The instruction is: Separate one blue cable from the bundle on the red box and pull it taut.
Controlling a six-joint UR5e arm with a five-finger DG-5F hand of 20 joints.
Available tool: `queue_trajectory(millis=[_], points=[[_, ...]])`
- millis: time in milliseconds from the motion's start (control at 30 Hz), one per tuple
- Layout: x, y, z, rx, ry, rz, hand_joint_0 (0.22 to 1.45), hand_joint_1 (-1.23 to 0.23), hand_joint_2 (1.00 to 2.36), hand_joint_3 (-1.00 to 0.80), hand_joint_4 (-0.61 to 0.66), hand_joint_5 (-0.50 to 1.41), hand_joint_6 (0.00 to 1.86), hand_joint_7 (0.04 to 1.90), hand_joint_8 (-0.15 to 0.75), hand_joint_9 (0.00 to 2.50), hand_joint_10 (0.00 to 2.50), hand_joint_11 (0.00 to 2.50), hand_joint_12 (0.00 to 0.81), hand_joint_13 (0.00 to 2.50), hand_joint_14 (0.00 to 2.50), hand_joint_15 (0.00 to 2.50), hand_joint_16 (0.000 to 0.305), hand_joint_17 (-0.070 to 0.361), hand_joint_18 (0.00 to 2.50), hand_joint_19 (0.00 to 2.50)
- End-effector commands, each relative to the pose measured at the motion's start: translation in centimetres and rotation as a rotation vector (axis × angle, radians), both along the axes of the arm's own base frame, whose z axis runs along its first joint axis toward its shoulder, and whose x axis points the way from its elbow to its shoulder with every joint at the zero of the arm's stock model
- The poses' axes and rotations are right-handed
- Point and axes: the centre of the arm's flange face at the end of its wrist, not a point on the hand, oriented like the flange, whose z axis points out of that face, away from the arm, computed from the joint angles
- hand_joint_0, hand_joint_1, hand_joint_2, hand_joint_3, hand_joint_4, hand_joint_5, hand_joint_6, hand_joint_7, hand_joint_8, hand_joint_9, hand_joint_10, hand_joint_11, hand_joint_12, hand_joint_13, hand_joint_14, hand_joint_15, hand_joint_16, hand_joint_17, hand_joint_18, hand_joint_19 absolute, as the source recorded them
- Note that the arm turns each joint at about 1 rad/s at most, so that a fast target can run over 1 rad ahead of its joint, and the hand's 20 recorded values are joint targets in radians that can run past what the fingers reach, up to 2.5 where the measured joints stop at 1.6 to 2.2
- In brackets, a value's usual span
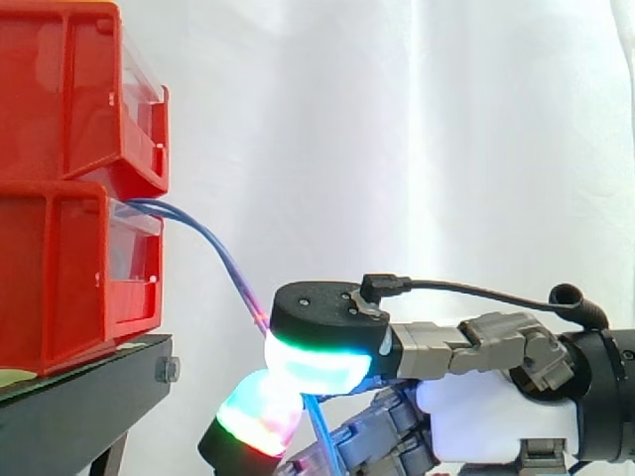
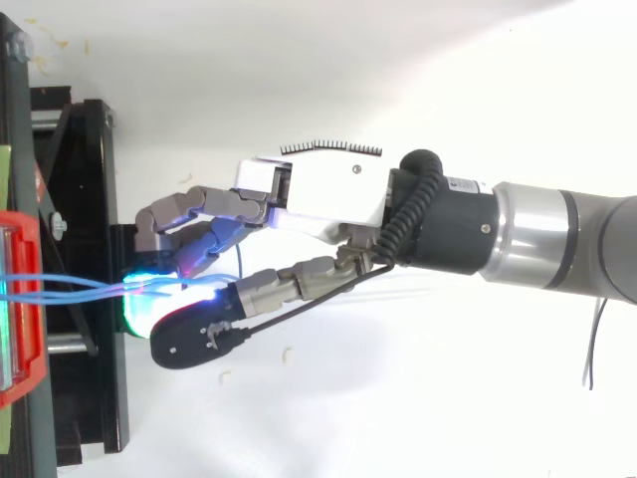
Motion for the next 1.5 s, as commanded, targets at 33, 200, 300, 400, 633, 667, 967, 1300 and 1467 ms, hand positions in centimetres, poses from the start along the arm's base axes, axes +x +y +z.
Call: queue_trajectory(millis=[33, 200, 300, 400, 633, 667, 967, 1300, 1467], points=[[-0.4, 0.1, 0.8, -0.012, 0.021, 0.003, 0.56, -0.69, 1.01, -0.38, 0.21, -0.11, 0.63, 1.19, 0.342, 0.81, 0.01, 0.37, 0.383, 0.51, 0.01, 0.18, 0.05, 0.113, 0.55, 0.29], [-0.4, 0.0, 2.4, -0.018, 0.001, 0.002, 0.54, -0.49, 1.0, -0.45, 0.23, -0.09, 0.53, 1.29, 0.346, 0.83, 0.01, 0.36, 0.39, 0.53, 0.01, 0.18, 0.051, 0.116, 0.57, 0.3], [-0.5, 0.1, 3.8, -0.024, -0.015, 0.0, 0.55, -0.43, 1.0, -0.44, 0.25, -0.1, 0.5, 1.21, 0.34, 0.82, 0.01, 0.33, 0.385, 0.53, 0.01, 0.19, 0.051, 0.115, 0.57, 0.3], [-0.6, -0.2, 3.8, -0.022, -0.009, -0.003, 0.55, -0.43, 1.01, -0.44, 0.26, -0.1, 0.5, 1.19, 0.341, 0.82, 0.01, 0.33, 0.388, 0.54, 0.01, 0.2, 0.051, 0.116, 0.57, 0.3], [0.0, -0.3, 5.0, -0.021, -0.034, -0.008, 0.58, -0.51, 1.01, -0.37, 0.26, -0.1, 0.5, 1.18, 0.341, 0.82, 0.01, 0.35, 0.386, 0.57, 0.01, 0.21, 0.051, 0.114, 0.58, 0.32], [0.0, -0.3, 5.0, -0.021, -0.034, -0.008, 0.58, -0.51, 1.01, -0.35, 0.26, -0.1, 0.5, 1.18, 0.339, 0.82, 0.01, 0.35, 0.386, 0.57, 0.01, 0.21, 0.051, 0.114, 0.58, 0.32], [0.2, -0.8, 5.4, -0.023, -0.037, -0.011, 0.61, -0.7, 1.01, -0.21, 0.23, -0.09, 0.5, 1.25, 0.349, 0.83, 0.01, 0.36, 0.401, 0.6, 0.01, 0.22, 0.053, 0.119, 0.64, 0.33], [-0.6, -1.2, 4.6, -0.062, 0.037, -0.012, 0.51, -0.48, 1.0, -0.5, 0.25, -0.1, 0.5, 1.24, 0.353, 0.83, 0.01, 0.36, 0.41, 0.62, 0.01, 0.24, 0.054, 0.122, 0.66, 0.34], [-1.5, -2.0, 4.1, -0.101, 0.118, -0.019, 0.51, -0.43, 1.0, -0.5, 0.26, -0.1, 0.5, 1.23, 0.358, 0.84, 0.01, 0.36, 0.412, 0.64, 0.01, 0.24, 0.054, 0.122, 0.67, 0.34]])
